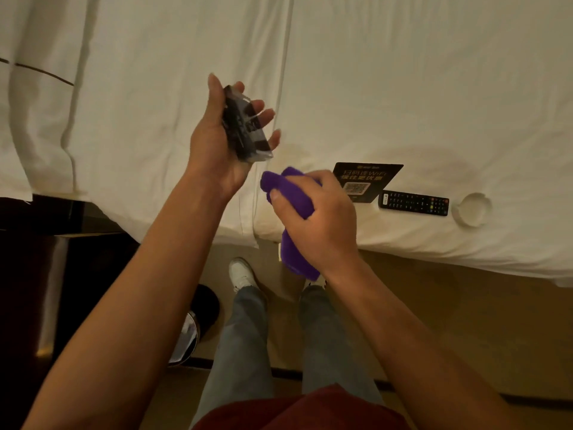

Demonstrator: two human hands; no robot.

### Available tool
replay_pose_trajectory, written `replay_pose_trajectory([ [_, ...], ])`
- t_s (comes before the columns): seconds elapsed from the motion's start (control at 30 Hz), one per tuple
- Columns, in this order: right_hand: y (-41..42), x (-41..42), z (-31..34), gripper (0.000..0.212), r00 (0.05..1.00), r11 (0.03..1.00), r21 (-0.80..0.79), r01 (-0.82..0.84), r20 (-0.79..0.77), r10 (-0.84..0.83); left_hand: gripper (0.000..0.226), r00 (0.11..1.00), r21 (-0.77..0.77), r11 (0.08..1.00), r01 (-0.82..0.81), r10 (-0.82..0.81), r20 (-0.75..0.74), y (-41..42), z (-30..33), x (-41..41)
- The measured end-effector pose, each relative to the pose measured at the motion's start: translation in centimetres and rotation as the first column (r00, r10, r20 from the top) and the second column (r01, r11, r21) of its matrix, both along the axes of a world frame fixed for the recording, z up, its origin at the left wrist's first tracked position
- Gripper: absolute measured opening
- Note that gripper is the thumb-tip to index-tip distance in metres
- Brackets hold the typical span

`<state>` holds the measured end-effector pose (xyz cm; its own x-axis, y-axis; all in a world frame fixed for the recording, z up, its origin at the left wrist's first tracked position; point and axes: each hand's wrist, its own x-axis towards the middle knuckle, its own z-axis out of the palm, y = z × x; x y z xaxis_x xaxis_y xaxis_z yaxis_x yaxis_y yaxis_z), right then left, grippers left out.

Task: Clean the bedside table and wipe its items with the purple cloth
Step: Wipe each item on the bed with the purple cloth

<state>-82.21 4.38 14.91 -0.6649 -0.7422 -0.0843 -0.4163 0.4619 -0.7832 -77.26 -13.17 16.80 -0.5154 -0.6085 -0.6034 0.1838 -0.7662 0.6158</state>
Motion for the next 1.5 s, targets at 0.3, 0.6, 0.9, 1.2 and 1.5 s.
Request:
replay_pose_trajectory([
  [0.3,1.3,-2.0,-1.6,0.045,0.97,0.985,0.013,0.17,0.175,-0.169,0.042,0.907,0.097,0.973,0.207,-0.229,0.353,-0.2,-3.3,0.0],
  [0.6,3.0,-5.4,-2.0,0.023,0.931,0.951,-0.017,0.309,0.212,-0.298,0.04,0.893,0.06,0.891,0.451,-0.45,-0.029,1.6,-5.5,1.1],
  [0.9,6.3,-7.4,-2.8,0.027,0.912,0.929,-0.014,0.369,0.197,-0.359,0.026,0.337,-0.357,-0.041,0.933,-0.246,0.909,2.9,-9.9,-1.4],
  [1.2,9.0,-7.4,-4.1,0.044,0.909,0.934,0.01,0.357,0.228,-0.35,0.024,0.182,-0.186,-0.391,0.901,-0.048,0.982,5.9,-16.0,-3.1],
  [1.5,9.7,-7.1,-5.0,0.034,0.914,0.94,0.001,0.341,0.235,-0.332,0.022,0.184,-0.192,-0.344,0.919,-0.059,0.981,6.2,-17.1,-2.5],
])
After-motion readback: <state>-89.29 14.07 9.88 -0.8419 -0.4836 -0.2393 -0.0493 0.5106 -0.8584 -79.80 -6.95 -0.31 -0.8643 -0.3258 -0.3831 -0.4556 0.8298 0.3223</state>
